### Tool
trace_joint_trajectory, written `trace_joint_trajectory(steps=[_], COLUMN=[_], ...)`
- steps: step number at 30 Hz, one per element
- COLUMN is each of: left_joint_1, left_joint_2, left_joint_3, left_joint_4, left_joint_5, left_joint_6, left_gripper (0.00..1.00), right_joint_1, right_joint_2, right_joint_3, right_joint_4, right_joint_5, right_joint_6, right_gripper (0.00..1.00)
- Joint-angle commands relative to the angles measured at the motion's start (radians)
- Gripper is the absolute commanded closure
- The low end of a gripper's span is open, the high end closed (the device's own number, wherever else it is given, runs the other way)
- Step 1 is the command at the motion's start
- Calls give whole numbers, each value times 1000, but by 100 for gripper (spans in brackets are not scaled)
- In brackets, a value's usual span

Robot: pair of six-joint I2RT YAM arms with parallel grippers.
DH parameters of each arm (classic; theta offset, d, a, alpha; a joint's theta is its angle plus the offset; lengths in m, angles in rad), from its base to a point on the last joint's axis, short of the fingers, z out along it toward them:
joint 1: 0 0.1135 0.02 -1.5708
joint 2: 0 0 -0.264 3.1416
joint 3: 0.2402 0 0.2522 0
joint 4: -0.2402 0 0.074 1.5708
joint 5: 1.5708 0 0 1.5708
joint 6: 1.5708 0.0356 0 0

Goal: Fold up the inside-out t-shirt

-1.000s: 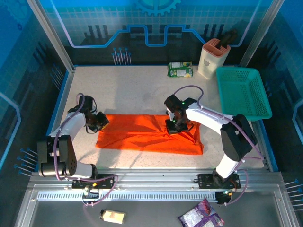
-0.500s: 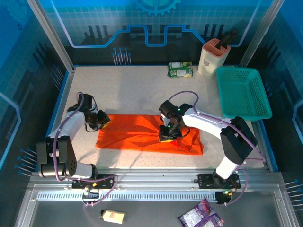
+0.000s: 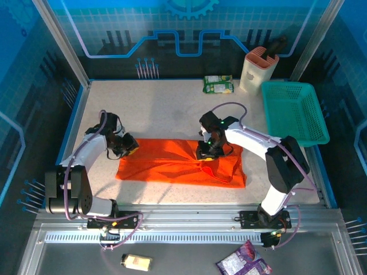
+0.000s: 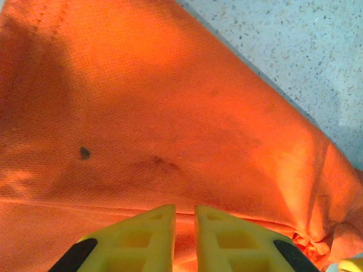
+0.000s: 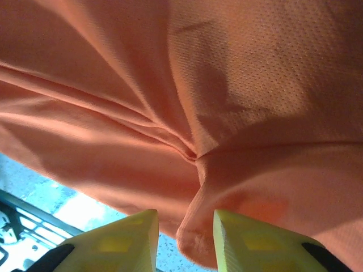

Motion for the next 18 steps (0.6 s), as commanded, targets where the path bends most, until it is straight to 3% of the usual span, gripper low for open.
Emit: trace_joint_trajectory(steps=[1, 5, 18], left_joint_1=[-17, -26, -47], left_joint_2=[17, 29, 55], left_joint_3=[33, 35, 63], left_joint_4=[-12, -9, -16], left_joint_5=[21, 20, 16], left_joint_6=[-5, -7, -1], left_gripper=[82, 83, 82], right_joint_1=[23, 42, 12], right_joint_2=[47, 76, -66], right_joint_3=[-41, -100, -127], right_joint_4=[49, 135, 111], right_joint_5=[-51, -141, -127], right_joint_6=[-1, 40, 50], right_gripper=[67, 67, 67])
